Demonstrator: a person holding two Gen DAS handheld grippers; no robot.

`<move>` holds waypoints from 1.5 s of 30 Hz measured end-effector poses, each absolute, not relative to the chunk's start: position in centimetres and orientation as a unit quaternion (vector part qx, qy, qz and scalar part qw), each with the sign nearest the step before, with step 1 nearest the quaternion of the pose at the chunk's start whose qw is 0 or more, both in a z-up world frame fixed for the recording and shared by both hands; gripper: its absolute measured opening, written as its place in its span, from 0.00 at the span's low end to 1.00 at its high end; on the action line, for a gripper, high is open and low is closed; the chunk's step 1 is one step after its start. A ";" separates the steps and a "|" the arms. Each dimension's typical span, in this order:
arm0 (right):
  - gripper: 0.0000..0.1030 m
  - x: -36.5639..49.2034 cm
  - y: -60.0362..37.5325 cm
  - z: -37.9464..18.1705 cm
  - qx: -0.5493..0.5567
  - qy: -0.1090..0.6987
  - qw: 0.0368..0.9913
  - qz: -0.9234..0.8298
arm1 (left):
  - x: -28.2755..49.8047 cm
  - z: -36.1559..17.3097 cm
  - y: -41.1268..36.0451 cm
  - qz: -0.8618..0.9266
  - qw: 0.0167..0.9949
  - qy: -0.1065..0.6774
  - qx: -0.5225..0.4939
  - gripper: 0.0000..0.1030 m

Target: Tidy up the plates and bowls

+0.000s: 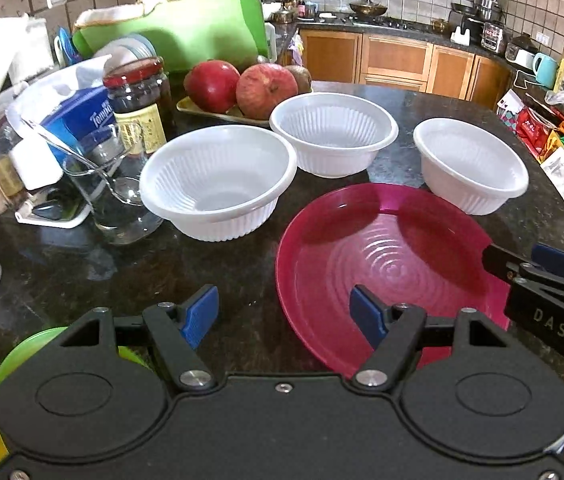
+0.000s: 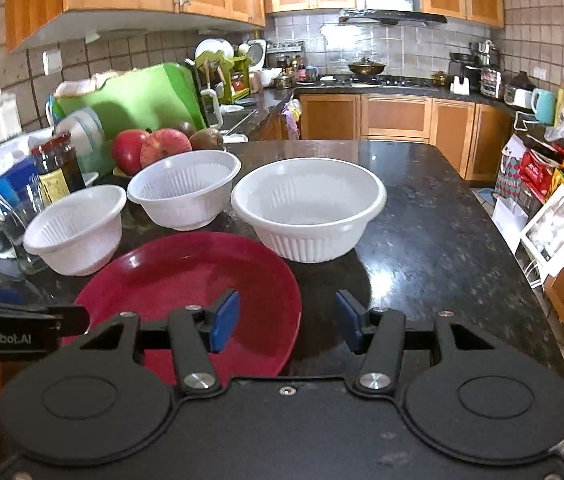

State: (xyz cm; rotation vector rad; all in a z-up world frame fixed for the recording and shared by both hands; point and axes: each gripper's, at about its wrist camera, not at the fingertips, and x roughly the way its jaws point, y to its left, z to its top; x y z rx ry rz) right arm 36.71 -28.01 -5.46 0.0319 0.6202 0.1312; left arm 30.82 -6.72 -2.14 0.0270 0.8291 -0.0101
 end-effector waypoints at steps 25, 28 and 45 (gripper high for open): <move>0.17 37.5 -27.8 -7.3 -0.011 0.343 0.936 0.078 | 32.6 -4.1 -7.3 -0.036 0.900 0.434 0.012 0.44; 0.17 35.4 -28.5 -7.2 -0.008 0.349 0.934 0.078 | 31.3 -4.0 -7.4 -0.045 0.899 0.436 0.013 0.42; 0.11 26.5 -30.9 -6.8 0.011 0.350 0.935 0.061 | 24.4 -3.6 -9.1 -0.079 0.892 0.445 0.028 0.33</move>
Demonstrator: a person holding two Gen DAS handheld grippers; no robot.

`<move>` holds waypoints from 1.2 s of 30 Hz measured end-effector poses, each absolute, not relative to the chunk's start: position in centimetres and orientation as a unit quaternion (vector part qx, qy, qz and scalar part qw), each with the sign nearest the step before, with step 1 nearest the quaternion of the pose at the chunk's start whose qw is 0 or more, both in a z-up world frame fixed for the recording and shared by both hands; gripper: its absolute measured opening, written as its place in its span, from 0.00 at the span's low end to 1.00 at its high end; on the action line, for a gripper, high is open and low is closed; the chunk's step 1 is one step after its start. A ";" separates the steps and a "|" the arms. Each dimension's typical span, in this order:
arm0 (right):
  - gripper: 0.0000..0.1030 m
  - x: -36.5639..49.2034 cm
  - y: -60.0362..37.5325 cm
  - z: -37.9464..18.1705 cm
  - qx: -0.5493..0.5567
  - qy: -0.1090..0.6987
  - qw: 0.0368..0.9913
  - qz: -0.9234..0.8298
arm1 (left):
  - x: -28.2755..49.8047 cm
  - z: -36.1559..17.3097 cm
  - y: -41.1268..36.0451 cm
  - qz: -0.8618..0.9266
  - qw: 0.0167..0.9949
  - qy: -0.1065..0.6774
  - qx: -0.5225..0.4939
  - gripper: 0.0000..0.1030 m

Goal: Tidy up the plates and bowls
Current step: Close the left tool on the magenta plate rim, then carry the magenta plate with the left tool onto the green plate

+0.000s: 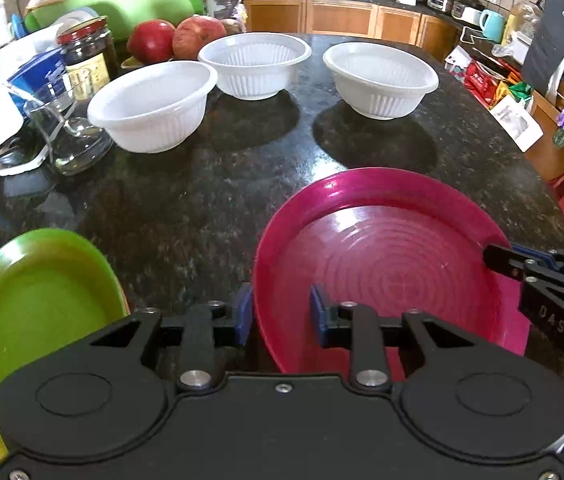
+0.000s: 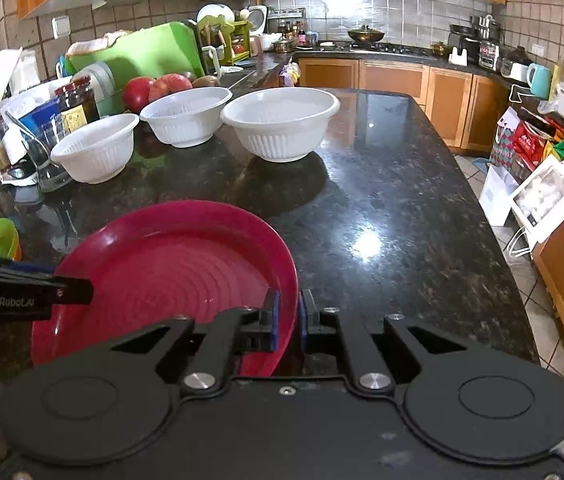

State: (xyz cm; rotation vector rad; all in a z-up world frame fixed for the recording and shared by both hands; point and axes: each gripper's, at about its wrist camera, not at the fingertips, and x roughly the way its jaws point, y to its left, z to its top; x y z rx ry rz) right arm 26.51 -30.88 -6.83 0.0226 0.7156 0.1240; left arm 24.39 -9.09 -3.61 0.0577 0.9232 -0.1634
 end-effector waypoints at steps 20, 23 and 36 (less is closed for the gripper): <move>0.10 24.5 -32.7 -5.1 -0.011 0.310 0.943 0.117 | 20.7 -2.0 -9.5 -0.034 0.914 0.403 -0.008 0.32; 0.10 24.5 -32.7 -4.9 -0.008 0.307 0.944 0.122 | 20.4 -1.9 -9.8 -0.024 0.915 0.403 -0.009 0.32; 0.10 24.6 -30.7 -4.4 0.003 0.298 0.943 0.146 | 20.1 -1.6 -8.8 0.021 0.909 0.416 -0.014 0.32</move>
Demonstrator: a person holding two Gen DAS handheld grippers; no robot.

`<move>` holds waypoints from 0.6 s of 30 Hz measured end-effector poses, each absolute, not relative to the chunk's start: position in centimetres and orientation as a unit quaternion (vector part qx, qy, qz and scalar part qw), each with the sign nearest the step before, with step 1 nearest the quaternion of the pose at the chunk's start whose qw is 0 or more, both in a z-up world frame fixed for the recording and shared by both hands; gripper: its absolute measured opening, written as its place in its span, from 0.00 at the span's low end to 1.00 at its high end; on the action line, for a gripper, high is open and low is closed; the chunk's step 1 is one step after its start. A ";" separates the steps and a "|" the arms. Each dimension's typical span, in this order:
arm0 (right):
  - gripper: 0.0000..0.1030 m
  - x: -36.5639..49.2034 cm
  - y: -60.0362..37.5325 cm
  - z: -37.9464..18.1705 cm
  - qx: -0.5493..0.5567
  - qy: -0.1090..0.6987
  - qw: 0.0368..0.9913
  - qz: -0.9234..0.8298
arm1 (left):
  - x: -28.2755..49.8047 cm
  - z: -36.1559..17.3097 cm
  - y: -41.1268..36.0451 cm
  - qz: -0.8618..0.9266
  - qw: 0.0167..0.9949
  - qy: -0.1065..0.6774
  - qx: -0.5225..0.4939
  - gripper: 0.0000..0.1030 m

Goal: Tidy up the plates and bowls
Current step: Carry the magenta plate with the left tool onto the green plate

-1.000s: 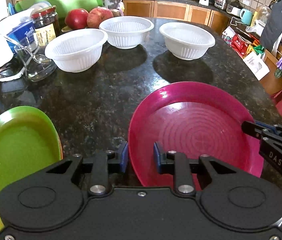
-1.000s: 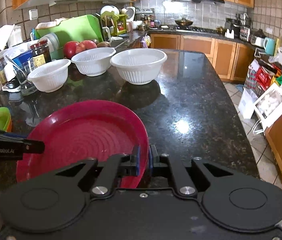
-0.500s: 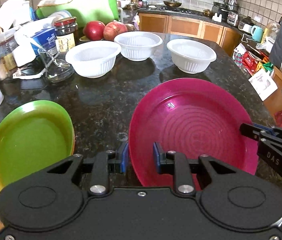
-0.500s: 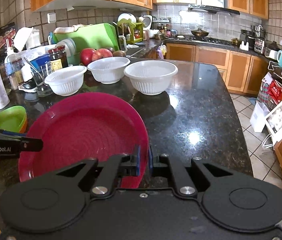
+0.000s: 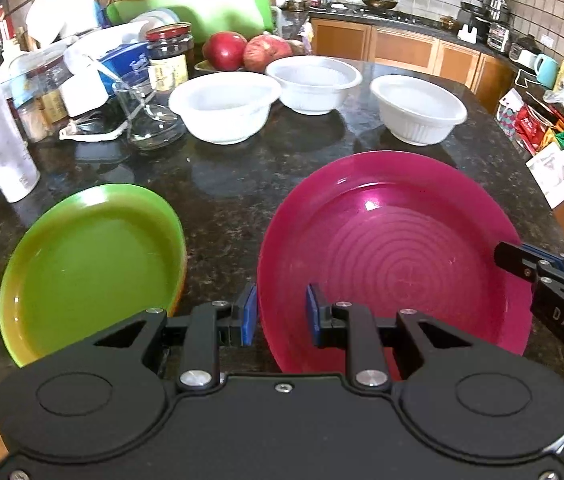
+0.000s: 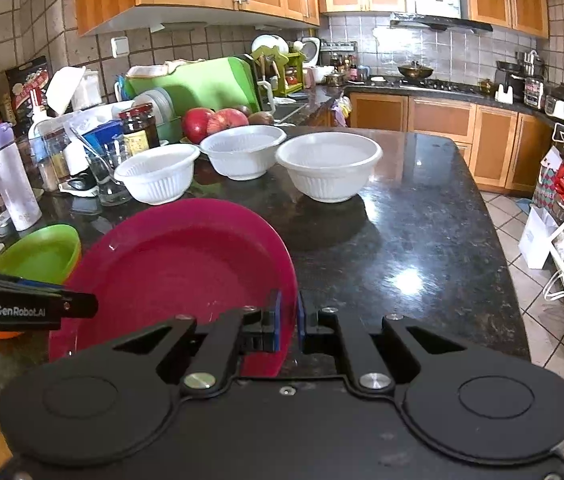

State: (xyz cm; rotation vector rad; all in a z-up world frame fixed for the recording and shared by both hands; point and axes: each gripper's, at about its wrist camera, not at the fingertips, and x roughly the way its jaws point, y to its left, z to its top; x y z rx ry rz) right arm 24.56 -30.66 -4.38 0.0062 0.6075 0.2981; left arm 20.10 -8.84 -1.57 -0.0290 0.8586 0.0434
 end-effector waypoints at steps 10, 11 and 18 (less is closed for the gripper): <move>0.10 24.1 -25.1 -3.1 0.004 0.287 0.944 0.162 | 19.9 -0.7 -3.8 0.034 0.912 0.409 -0.010 0.32; 0.10 24.0 -24.2 -3.0 0.004 0.288 0.943 0.166 | 20.0 -0.6 -3.0 0.037 0.912 0.409 -0.010 0.32; 0.10 23.8 -18.8 -2.8 0.002 0.297 0.938 0.176 | 19.7 -0.2 2.2 0.052 0.912 0.407 -0.012 0.32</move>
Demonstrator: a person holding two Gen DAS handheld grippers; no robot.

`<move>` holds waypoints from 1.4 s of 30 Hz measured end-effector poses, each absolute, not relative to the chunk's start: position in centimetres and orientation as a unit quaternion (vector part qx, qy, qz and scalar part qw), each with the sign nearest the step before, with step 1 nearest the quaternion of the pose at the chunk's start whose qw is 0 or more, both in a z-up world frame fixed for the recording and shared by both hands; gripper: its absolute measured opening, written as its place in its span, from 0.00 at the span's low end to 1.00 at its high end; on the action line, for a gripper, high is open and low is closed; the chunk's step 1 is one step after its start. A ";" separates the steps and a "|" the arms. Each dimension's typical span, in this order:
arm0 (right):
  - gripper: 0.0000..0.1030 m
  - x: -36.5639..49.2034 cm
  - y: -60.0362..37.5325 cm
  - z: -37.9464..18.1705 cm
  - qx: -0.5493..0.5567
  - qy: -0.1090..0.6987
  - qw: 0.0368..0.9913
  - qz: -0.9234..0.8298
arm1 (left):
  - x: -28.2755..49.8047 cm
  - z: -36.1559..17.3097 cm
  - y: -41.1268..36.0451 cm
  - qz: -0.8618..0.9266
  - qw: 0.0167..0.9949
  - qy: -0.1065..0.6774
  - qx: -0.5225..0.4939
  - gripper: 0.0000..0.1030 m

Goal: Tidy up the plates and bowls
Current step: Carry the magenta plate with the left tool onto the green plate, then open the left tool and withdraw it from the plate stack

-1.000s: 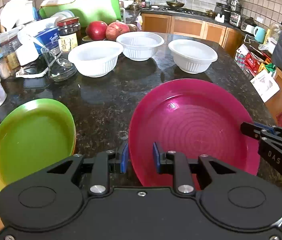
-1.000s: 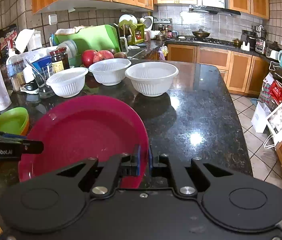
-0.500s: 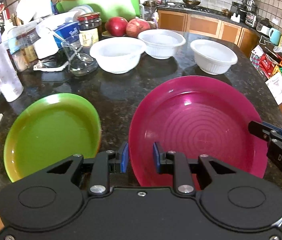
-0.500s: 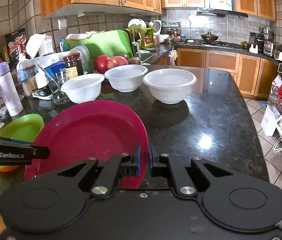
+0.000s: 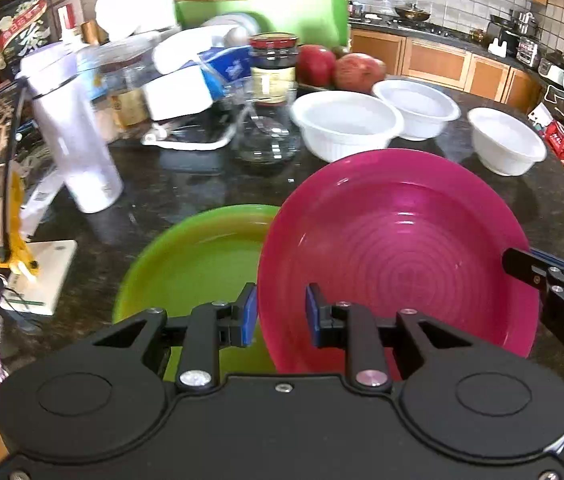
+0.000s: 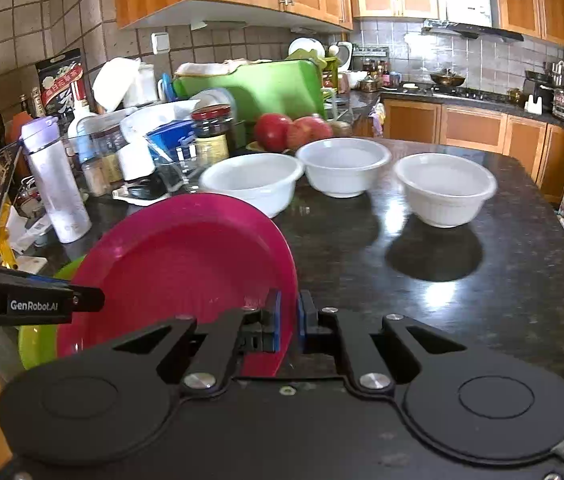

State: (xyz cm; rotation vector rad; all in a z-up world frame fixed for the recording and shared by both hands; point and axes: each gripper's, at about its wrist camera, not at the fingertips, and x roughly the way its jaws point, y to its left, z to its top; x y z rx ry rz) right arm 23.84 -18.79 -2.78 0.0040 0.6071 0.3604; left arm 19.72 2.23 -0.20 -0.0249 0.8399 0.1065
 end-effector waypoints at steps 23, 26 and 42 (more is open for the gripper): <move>0.10 23.0 -9.1 -3.7 -0.007 0.322 0.940 0.117 | 20.4 -1.7 11.9 -0.009 0.908 0.419 -0.012 0.32; 0.17 22.8 -8.7 -3.8 -0.006 0.325 0.938 0.118 | 20.3 -1.7 12.3 -0.015 0.909 0.417 -0.009 0.33; 0.54 20.3 -8.1 -3.4 -0.023 0.260 0.964 0.054 | 18.6 -0.5 12.8 -0.002 0.938 0.346 -0.005 0.70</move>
